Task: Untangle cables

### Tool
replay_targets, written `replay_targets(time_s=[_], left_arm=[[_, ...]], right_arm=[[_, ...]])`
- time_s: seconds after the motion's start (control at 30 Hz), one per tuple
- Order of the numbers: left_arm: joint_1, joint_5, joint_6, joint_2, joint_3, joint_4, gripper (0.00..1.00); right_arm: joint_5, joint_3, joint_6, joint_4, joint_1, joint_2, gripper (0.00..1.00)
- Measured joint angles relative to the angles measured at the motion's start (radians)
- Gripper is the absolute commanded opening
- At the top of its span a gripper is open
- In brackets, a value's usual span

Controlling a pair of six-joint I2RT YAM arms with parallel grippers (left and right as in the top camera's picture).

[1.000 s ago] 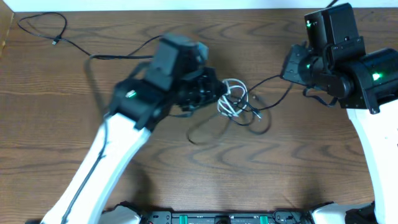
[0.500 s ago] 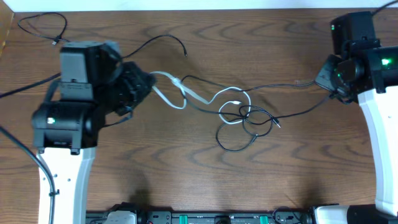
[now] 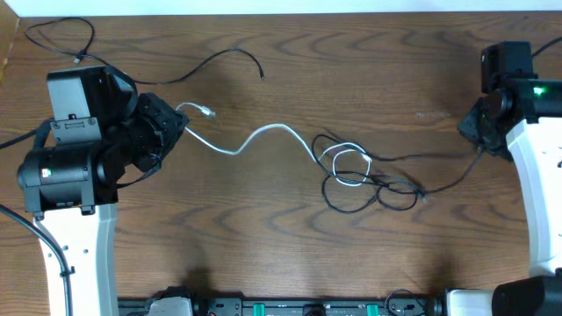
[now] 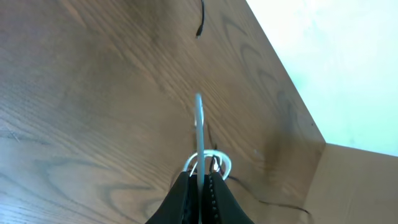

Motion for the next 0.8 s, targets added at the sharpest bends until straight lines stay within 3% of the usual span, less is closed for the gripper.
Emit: replay_targets(time_s=[0.03, 0.17, 0.23, 0.43, 0.57, 0.8], left_arm=[[0.001, 0.000, 0.003, 0.000, 0.000, -0.002, 0.07], [0.001, 0.000, 0.014, 0.000, 0.000, -0.005, 0.07], [0.001, 0.000, 0.016, 0.000, 0.000, -0.005, 0.07], [-0.005, 0.001, 0.018, 0.000, 0.000, -0.005, 0.07], [-0.030, 0.002, 0.018, 0.005, 0.000, -0.009, 0.08], [-0.068, 0.013, 0.018, 0.035, 0.000, -0.011, 0.08]], right_arm=[[-0.017, -0.015, 0.000, 0.010, 0.000, 0.000, 0.20], [-0.094, -0.049, -0.008, 0.038, 0.000, 0.000, 0.82], [-0.146, -0.059, -0.032, 0.053, 0.000, 0.000, 0.96], [-0.411, -0.066, -0.172, 0.112, 0.001, 0.000, 0.99], [-0.704, -0.067, -0.343, 0.177, 0.030, 0.000, 0.99], [-0.974, -0.069, -0.608, 0.275, 0.214, 0.000, 0.99]])
